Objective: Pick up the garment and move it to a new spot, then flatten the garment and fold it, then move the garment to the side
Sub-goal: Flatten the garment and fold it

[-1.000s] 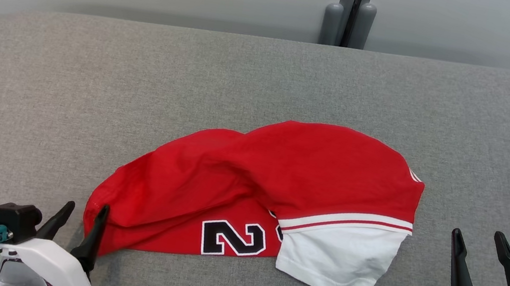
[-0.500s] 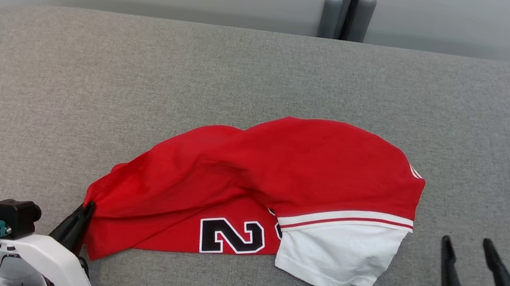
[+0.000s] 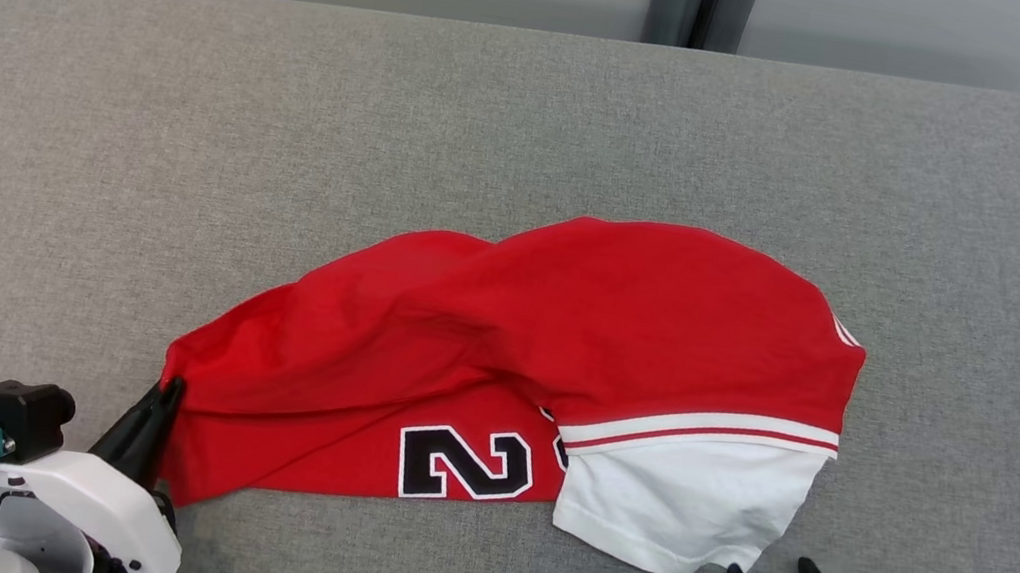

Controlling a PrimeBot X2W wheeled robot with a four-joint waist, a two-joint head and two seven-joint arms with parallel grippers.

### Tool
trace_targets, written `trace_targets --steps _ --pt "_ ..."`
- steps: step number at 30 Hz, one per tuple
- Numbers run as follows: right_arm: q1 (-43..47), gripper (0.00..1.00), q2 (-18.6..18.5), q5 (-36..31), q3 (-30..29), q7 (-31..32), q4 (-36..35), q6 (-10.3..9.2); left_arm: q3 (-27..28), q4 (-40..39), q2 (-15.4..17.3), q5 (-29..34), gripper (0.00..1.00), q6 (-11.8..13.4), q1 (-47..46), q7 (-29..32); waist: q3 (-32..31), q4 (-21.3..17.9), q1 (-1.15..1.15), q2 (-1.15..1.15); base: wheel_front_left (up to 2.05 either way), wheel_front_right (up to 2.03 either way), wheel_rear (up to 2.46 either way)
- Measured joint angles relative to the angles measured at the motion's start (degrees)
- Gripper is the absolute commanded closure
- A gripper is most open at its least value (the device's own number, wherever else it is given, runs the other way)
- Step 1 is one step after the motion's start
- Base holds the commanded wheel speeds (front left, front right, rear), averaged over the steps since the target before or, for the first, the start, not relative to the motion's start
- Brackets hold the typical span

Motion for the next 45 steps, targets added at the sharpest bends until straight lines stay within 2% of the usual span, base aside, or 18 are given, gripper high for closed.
trace_targets --steps 4,5,6,8,13,17,29,36,45 --pt "-2.0 0.0 -0.7 0.9 1.9 -0.1 4.0 0.0 -0.1 0.0 -0.2 0.1 1.0 0.1 -0.9 -0.4 0.5 0.0 0.0 0.0 0.0 0.0 0.0" --pt "-2.7 0.09 -0.8 1.5 2.4 -0.5 4.6 0.0 -0.1 0.0 -0.2 0.1 1.0 0.1 -1.0 -0.6 0.6 0.0 0.0 0.0 0.0 0.0 0.0" --pt "-3.3 0.56 -0.7 1.9 2.7 -0.9 5.2 0.0 -0.2 0.0 -0.2 0.1 1.0 0.1 -1.0 -0.6 0.8 0.1 0.0 0.0 0.0 0.0 0.0" --pt "-4.1 1.0 -1.0 2.4 3.2 -1.6 6.0 0.0 -0.2 0.2 -0.3 0.1 1.0 0.1 -1.0 -1.0 1.0 0.2 0.0 0.0 0.0 0.0 0.0" --pt "-4.8 1.0 -1.4 5.0 3.5 -3.1 5.7 0.0 0.0 0.0 -0.5 0.5 1.0 0.1 -1.2 -2.9 1.1 0.1 0.0 0.0 0.0 0.0 0.0" --pt "-4.9 1.0 -2.5 7.5 3.3 -3.6 2.4 0.0 0.9 -1.8 -0.6 1.1 1.0 1.4 -2.7 -4.7 0.8 0.1 0.0 0.0 0.0 0.0 0.0" --pt "-7.1 1.0 -3.7 15.4 -3.6 -3.6 -15.7 0.0 2.0 -11.7 0.2 3.1 1.0 4.8 -5.3 -5.5 -2.9 -1.0 0.0 0.0 0.0 0.0 0.0" --pt "-14.8 1.0 -5.3 15.7 -9.9 -2.5 -21.6 0.0 3.5 -18.1 1.5 3.2 1.0 6.4 -7.8 -4.1 -5.8 -1.2 0.0 0.0 0.0 0.0 0.0" --pt "-29.1 1.0 -7.7 14.6 -14.6 -0.9 -22.9 0.0 3.5 -23.6 3.2 4.5 1.0 6.7 -14.5 -0.8 -10.3 -1.0 0.0 0.0 0.0 0.0 0.0"
